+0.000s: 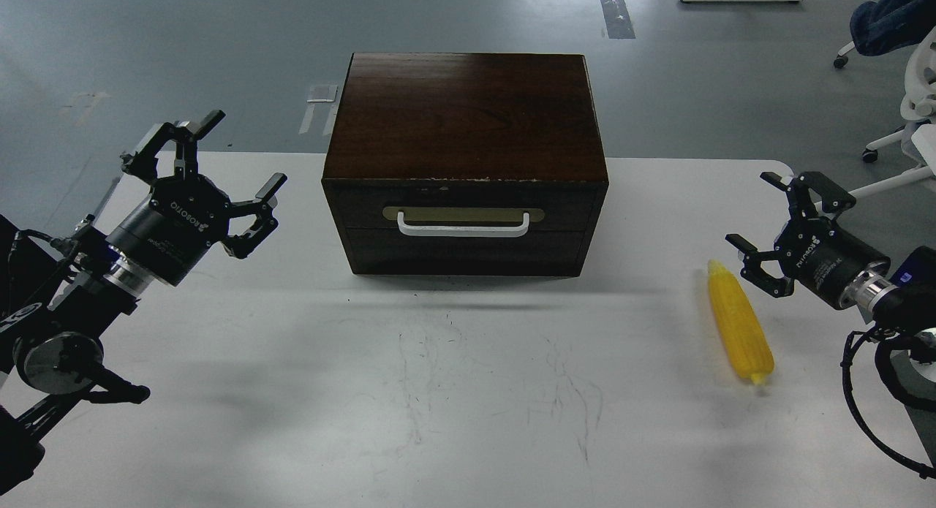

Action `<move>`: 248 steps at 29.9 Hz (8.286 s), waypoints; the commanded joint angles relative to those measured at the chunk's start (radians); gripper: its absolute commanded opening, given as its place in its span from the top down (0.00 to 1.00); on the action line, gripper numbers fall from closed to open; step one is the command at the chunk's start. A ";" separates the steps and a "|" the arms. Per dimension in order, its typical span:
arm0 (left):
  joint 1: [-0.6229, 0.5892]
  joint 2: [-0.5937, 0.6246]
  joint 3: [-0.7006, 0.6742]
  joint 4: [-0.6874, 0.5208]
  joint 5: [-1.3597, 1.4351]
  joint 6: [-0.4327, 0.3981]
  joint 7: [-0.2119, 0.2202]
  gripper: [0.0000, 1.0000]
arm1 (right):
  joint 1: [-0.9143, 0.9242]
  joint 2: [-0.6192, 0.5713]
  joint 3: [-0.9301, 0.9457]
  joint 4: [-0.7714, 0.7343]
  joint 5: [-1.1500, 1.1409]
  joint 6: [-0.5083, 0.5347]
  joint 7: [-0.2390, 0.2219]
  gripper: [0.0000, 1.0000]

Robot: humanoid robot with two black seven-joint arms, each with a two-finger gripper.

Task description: Put corn in drawer with both arms

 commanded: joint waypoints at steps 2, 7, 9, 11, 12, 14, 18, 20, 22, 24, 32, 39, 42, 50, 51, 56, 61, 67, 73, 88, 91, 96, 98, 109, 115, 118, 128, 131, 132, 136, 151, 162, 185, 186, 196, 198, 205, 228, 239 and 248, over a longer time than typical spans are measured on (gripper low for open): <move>0.008 0.005 -0.006 0.000 -0.001 0.001 0.000 0.02 | 0.001 0.012 0.005 -0.003 0.000 0.002 0.000 0.00; -0.006 0.020 -0.008 0.032 0.000 -0.006 0.003 0.02 | 0.004 0.021 0.012 -0.027 0.000 0.004 0.000 0.00; -0.012 0.028 -0.008 0.058 -0.001 -0.006 0.005 0.02 | 0.005 0.032 0.012 -0.043 0.000 0.010 0.000 0.00; -0.041 0.058 -0.010 0.106 -0.004 -0.006 0.006 0.02 | 0.007 0.038 0.012 -0.049 -0.003 0.013 0.000 0.00; -0.055 0.081 -0.008 0.126 -0.006 -0.006 0.005 0.02 | 0.009 0.038 0.012 -0.049 -0.003 0.013 0.000 0.00; -0.058 0.113 -0.010 0.138 -0.009 -0.006 0.001 0.02 | 0.010 0.038 0.013 -0.049 -0.003 0.013 0.000 0.00; -0.087 0.155 -0.010 0.164 -0.005 -0.006 0.011 0.02 | 0.010 0.040 0.015 -0.049 -0.003 0.010 0.000 0.00; -0.125 0.162 -0.006 0.164 -0.001 -0.006 0.008 0.02 | 0.009 0.040 0.016 -0.053 -0.003 0.008 0.000 0.00; -0.138 0.166 -0.008 0.163 0.000 -0.006 0.001 0.02 | 0.007 0.038 0.016 -0.053 -0.003 0.010 0.000 0.00; -0.164 0.173 -0.010 0.131 0.018 -0.006 -0.005 0.02 | 0.007 0.038 0.016 -0.055 -0.003 0.013 0.000 0.00; -0.331 0.215 -0.017 -0.167 0.541 -0.006 -0.078 0.02 | 0.002 0.027 0.016 -0.052 -0.003 0.016 0.000 0.00; -0.553 0.114 -0.003 -0.242 1.029 -0.006 -0.078 0.02 | 0.001 0.026 0.030 -0.053 -0.003 0.013 0.000 0.00; -0.633 0.054 0.032 -0.242 1.205 -0.006 -0.078 0.02 | 0.001 0.026 0.030 -0.053 -0.003 0.011 0.000 0.00; -0.900 -0.083 0.354 -0.241 1.589 -0.006 -0.078 0.02 | -0.004 0.021 0.030 -0.058 -0.003 0.008 0.000 0.00; -0.914 -0.100 0.395 -0.239 1.644 -0.006 -0.078 0.02 | -0.005 0.017 0.030 -0.058 -0.003 0.007 0.000 0.00; -0.985 -0.163 0.544 -0.210 1.836 -0.006 -0.078 0.02 | -0.008 0.003 0.030 -0.056 -0.003 0.007 0.000 0.00; -1.028 -0.196 0.720 -0.175 2.014 -0.006 -0.078 0.02 | -0.022 0.003 0.030 -0.056 -0.003 0.005 0.000 0.00; -1.045 -0.241 0.777 -0.118 2.028 -0.006 -0.078 0.02 | -0.031 0.004 0.030 -0.056 -0.003 0.005 0.000 0.00; -1.051 -0.285 0.784 -0.054 2.028 -0.006 -0.078 0.02 | -0.031 0.012 0.030 -0.058 -0.003 0.005 0.000 0.00; -1.060 -0.311 0.826 0.032 2.028 -0.006 -0.078 0.02 | -0.033 0.027 0.032 -0.058 -0.003 0.005 0.000 0.00; -1.058 -0.311 0.826 0.035 2.028 -0.006 -0.078 0.02 | -0.034 0.027 0.032 -0.058 -0.003 0.005 0.000 0.00; -1.057 -0.322 0.840 0.040 2.028 -0.006 -0.078 0.02 | -0.036 0.027 0.032 -0.058 -0.003 0.005 0.000 0.00; -1.052 -0.328 0.840 0.057 2.028 -0.006 -0.078 0.02 | -0.037 0.027 0.032 -0.056 -0.003 0.005 0.000 0.00; -1.054 -0.357 0.859 0.114 2.028 0.021 -0.078 0.02 | -0.042 0.021 0.032 -0.056 -0.003 0.007 0.000 0.00; -1.051 -0.359 0.869 0.115 2.028 0.021 -0.078 0.02 | -0.042 0.020 0.033 -0.056 -0.003 0.007 0.000 0.00; -1.049 -0.361 0.871 0.115 2.028 0.021 -0.078 0.02 | -0.042 0.020 0.033 -0.056 -0.003 0.007 0.000 0.00; -1.051 -0.374 0.897 0.120 2.028 0.021 -0.078 0.02 | -0.042 0.018 0.033 -0.056 -0.003 0.007 0.000 0.00; -1.051 -0.376 0.900 0.121 2.028 0.021 -0.078 0.02 | -0.042 0.018 0.033 -0.056 -0.003 0.007 0.000 0.00; -1.052 -0.377 0.903 0.121 2.028 0.021 -0.078 0.02 | -0.044 0.018 0.033 -0.055 -0.003 0.007 0.000 0.00; -1.052 -0.385 0.911 0.121 2.028 0.021 -0.078 0.02 | -0.047 0.018 0.033 -0.055 -0.003 0.007 0.000 0.00; -1.058 -0.388 0.943 0.092 2.028 0.027 -0.078 0.02 | -0.054 0.018 0.033 -0.055 -0.003 0.007 0.000 0.00; -1.061 -0.348 0.943 -0.032 2.028 0.024 -0.078 0.02 | -0.054 0.018 0.036 -0.055 -0.003 0.007 0.000 0.00; -1.045 -0.245 0.955 -0.182 2.028 0.007 -0.078 0.02 | -0.057 0.012 0.044 -0.052 -0.003 0.008 0.000 0.00; -1.043 -0.244 0.957 -0.189 2.028 0.004 -0.078 0.02 | -0.057 0.011 0.044 -0.052 -0.003 0.007 0.000 0.00; -1.040 -0.227 0.955 -0.232 2.028 -0.006 -0.078 0.02 | -0.060 0.003 0.045 -0.052 -0.003 0.008 0.000 0.00; -1.043 -0.224 0.955 -0.242 2.028 -0.006 -0.078 0.02 | -0.061 0.003 0.045 -0.052 -0.003 0.008 0.000 0.00; -1.052 -0.229 0.955 -0.249 2.028 -0.006 -0.078 0.02 | -0.061 0.004 0.053 -0.055 -0.003 0.008 0.000 0.00; -1.160 -0.181 0.903 -0.308 2.028 -0.006 -0.078 0.02 | -0.064 -0.003 0.053 -0.055 -0.003 0.011 0.000 0.00; -1.144 -0.031 0.669 -0.276 1.180 -0.006 -0.078 0.02 | -0.064 -0.005 0.053 -0.055 -0.003 0.013 0.000 0.00; -0.975 0.126 0.667 -0.149 0.301 -0.006 -0.078 0.02 | -0.065 -0.012 0.050 -0.041 -0.005 0.016 0.000 0.00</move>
